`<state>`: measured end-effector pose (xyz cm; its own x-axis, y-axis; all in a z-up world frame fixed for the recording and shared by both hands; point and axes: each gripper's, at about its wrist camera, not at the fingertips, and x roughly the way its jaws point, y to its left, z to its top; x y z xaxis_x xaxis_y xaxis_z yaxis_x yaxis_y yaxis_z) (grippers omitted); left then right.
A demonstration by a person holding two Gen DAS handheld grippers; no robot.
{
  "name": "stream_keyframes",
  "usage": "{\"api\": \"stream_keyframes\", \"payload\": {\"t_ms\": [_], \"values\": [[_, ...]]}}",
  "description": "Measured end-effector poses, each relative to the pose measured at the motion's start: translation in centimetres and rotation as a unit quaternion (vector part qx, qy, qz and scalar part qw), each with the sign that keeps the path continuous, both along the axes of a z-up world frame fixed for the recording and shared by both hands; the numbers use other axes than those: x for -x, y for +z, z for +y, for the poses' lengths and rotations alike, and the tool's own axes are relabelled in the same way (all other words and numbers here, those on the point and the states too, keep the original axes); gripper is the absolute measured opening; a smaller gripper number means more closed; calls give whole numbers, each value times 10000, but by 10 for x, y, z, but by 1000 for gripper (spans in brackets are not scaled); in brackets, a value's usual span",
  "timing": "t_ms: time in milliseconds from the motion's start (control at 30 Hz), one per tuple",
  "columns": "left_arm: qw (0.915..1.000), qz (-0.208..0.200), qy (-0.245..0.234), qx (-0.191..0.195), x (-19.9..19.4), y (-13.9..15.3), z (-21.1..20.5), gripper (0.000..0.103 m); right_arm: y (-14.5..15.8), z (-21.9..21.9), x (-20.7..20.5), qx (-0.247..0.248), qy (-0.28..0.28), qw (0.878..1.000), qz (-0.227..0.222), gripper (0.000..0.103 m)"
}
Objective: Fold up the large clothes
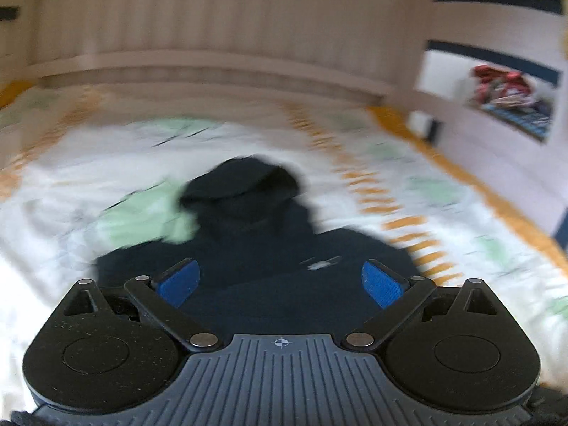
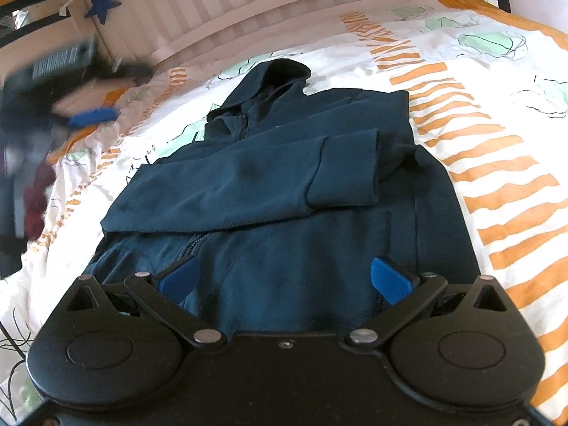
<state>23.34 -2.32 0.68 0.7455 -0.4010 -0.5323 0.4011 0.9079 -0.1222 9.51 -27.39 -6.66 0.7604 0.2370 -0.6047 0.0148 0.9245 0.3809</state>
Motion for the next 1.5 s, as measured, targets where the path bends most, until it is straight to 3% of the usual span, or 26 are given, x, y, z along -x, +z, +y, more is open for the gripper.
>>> {"api": "stream_keyframes", "payload": {"t_ms": [133,333,467,600,1100,1300,1433,1467,1500], "values": [[9978,410,523,-55,-11,-30,30,99,0,6,-3,41,56,10000,35,103],[9923,847,888,-194,-23,-72,54,99,-2,17,-13,103,173,9997,125,103],[9894,926,1063,-350,-26,-95,68,99,-2,19,-16,130,195,9996,135,103],[9909,757,941,-596,-23,-108,66,103,0,16,-21,181,162,9996,126,103],[9922,572,923,-614,-17,-115,65,103,-3,-54,-43,-260,-788,9965,-91,103],[9927,548,929,-531,-16,-115,67,103,-6,-62,-56,-831,-520,9944,-385,102],[9931,541,923,-487,-15,-115,69,103,-14,-51,-74,-758,-412,9958,-297,102],[9932,538,922,-468,-15,-114,69,103,-16,-49,-77,-739,-397,9961,-263,100],[9933,535,922,-451,-15,-114,70,103,-17,-47,-79,-741,-372,9963,-240,91]]}}
